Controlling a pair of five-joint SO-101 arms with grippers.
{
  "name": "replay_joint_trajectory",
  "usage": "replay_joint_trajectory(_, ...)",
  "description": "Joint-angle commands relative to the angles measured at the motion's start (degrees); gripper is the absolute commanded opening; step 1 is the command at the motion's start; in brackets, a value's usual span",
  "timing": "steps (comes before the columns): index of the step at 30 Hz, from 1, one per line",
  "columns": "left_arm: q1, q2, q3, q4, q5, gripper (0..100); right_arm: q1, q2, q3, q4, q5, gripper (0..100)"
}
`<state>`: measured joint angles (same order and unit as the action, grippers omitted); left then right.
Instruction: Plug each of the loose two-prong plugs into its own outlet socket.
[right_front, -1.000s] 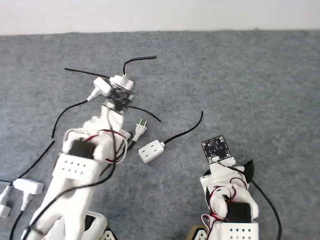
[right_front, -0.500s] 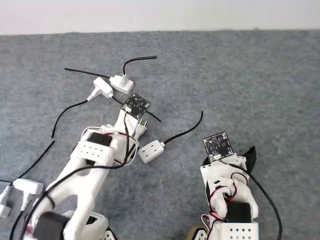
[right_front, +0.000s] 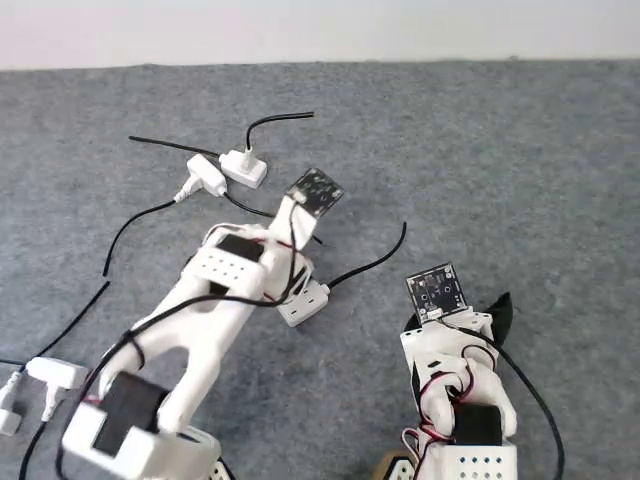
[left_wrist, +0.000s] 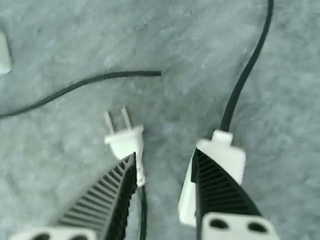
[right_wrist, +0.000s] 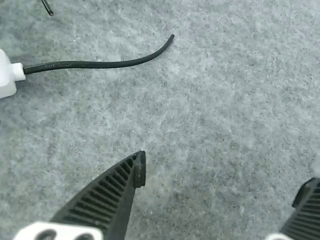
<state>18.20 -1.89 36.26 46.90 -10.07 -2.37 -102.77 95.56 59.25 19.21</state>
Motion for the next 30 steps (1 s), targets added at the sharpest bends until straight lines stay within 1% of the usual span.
replay_joint_trajectory(1,1.58,6.68,-8.22,0.79,-0.44,19,-0.31,-0.57,0.88,-1.01,-0.62,45.1)
replay_joint_trajectory(4,0.35,12.22,-12.26,1.23,-0.62,19,-0.31,-0.57,0.88,-1.01,-0.62,45.1)
replay_joint_trajectory(7,-0.88,14.42,-16.04,5.1,-0.97,19,-0.31,-0.57,0.88,-1.01,-0.62,45.1)
replay_joint_trajectory(10,-2.46,13.45,-16.48,5.89,-2.37,19,-0.31,-0.57,0.88,-1.01,-0.62,45.1)
replay_joint_trajectory(15,-5.45,9.85,-16.04,6.51,-2.37,19,-0.31,-0.57,0.88,-1.01,-0.62,45.1)
replay_joint_trajectory(18,-7.03,10.29,-16.04,6.24,-2.37,19,-0.31,-0.57,0.88,-1.01,-0.62,45.1)
replay_joint_trajectory(24,-7.12,15.74,-16.66,4.75,-2.64,19,-0.31,-0.57,0.88,-1.01,-0.62,45.1)
replay_joint_trajectory(30,-6.77,17.23,-19.03,8.62,-2.64,19,-0.31,-0.57,0.88,-0.92,-0.62,45.1)
